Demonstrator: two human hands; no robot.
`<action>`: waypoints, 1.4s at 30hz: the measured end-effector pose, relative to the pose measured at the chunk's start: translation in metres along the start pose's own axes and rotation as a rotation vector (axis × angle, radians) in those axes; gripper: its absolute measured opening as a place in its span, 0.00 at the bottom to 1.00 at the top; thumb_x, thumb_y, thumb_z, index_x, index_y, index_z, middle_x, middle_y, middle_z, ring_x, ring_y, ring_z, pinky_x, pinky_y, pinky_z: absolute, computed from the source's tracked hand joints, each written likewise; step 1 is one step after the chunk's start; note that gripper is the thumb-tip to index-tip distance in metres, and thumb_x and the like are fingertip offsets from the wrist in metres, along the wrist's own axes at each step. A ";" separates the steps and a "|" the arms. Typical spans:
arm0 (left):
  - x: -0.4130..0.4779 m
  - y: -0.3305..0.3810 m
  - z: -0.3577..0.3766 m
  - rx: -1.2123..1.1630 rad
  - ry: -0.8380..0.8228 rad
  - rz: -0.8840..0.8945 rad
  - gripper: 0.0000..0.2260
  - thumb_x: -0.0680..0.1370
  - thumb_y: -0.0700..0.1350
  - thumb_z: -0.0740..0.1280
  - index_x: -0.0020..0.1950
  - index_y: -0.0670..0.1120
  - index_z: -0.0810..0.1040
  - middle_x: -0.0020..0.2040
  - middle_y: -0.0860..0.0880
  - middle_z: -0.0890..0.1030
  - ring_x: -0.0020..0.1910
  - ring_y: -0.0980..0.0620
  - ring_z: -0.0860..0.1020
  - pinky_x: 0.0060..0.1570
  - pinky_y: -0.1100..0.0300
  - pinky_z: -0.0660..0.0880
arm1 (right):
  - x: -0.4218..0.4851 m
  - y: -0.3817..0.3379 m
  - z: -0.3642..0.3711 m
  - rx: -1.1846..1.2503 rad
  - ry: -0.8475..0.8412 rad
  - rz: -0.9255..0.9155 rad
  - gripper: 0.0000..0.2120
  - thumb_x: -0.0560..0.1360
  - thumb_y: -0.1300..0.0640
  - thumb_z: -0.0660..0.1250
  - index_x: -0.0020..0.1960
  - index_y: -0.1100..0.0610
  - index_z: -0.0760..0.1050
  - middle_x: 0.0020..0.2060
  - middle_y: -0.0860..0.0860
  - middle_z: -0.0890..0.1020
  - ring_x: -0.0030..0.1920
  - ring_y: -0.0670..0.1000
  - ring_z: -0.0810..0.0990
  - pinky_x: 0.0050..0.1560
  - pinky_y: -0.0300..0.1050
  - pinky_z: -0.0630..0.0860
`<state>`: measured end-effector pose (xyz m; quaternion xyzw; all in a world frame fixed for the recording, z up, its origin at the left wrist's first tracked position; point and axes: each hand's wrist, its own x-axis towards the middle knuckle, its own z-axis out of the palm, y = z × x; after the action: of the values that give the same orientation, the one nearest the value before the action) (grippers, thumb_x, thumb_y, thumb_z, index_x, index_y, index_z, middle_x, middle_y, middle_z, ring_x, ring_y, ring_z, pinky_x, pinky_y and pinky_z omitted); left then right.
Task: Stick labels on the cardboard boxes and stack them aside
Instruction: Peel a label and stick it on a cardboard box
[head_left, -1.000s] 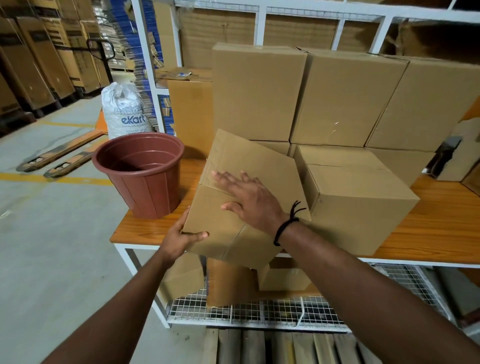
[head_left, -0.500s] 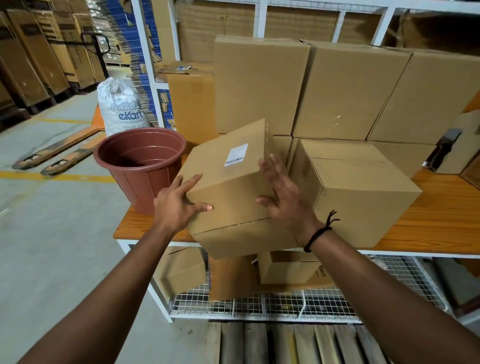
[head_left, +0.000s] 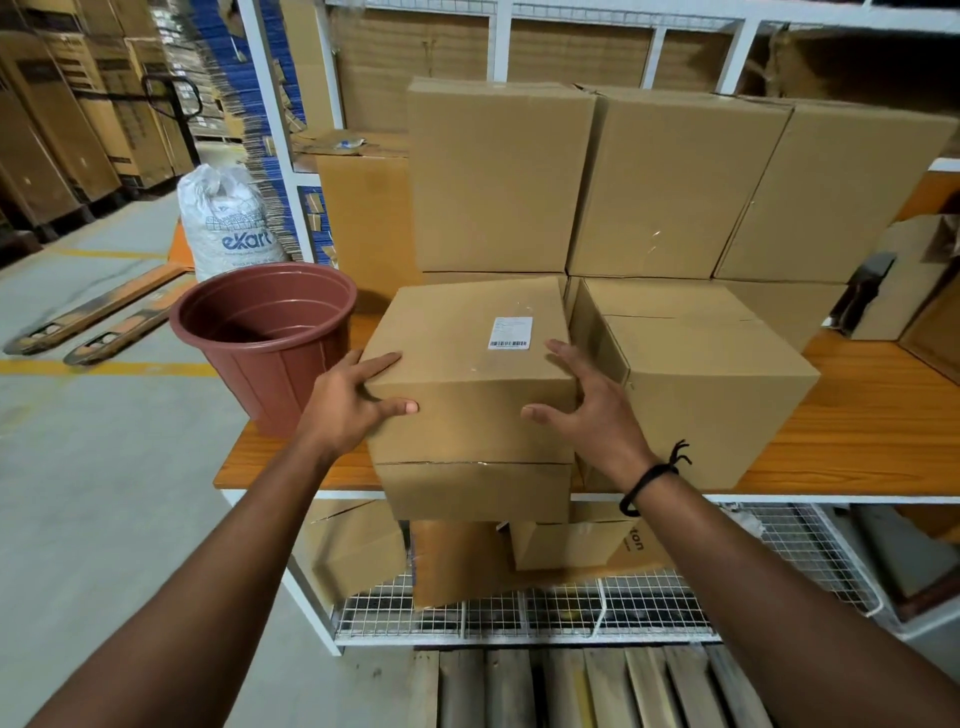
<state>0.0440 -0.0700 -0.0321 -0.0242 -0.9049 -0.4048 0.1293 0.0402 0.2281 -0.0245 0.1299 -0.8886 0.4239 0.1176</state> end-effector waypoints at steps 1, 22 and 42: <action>0.000 0.005 -0.001 0.017 0.032 0.015 0.34 0.65 0.51 0.80 0.70 0.51 0.76 0.75 0.46 0.67 0.73 0.46 0.66 0.68 0.58 0.62 | -0.002 0.004 0.000 0.030 -0.004 0.028 0.36 0.68 0.50 0.77 0.72 0.39 0.64 0.71 0.44 0.69 0.74 0.46 0.61 0.73 0.50 0.63; 0.020 0.003 -0.001 0.436 -0.142 0.152 0.37 0.68 0.76 0.52 0.69 0.59 0.74 0.76 0.57 0.65 0.79 0.50 0.55 0.74 0.43 0.50 | 0.021 0.035 -0.013 -0.062 -0.162 0.009 0.21 0.79 0.42 0.59 0.71 0.43 0.69 0.75 0.44 0.60 0.69 0.41 0.62 0.65 0.39 0.64; 0.075 0.017 0.017 0.391 -0.415 0.145 0.33 0.74 0.69 0.63 0.76 0.57 0.65 0.79 0.55 0.58 0.79 0.53 0.51 0.76 0.53 0.47 | 0.161 -0.036 -0.009 -0.647 -0.721 0.045 0.21 0.74 0.61 0.63 0.60 0.41 0.73 0.39 0.41 0.74 0.38 0.43 0.73 0.35 0.39 0.67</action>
<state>-0.0296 -0.0510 -0.0118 -0.1456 -0.9687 -0.1989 -0.0280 -0.0984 0.1917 0.0586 0.2058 -0.9616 0.0562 -0.1726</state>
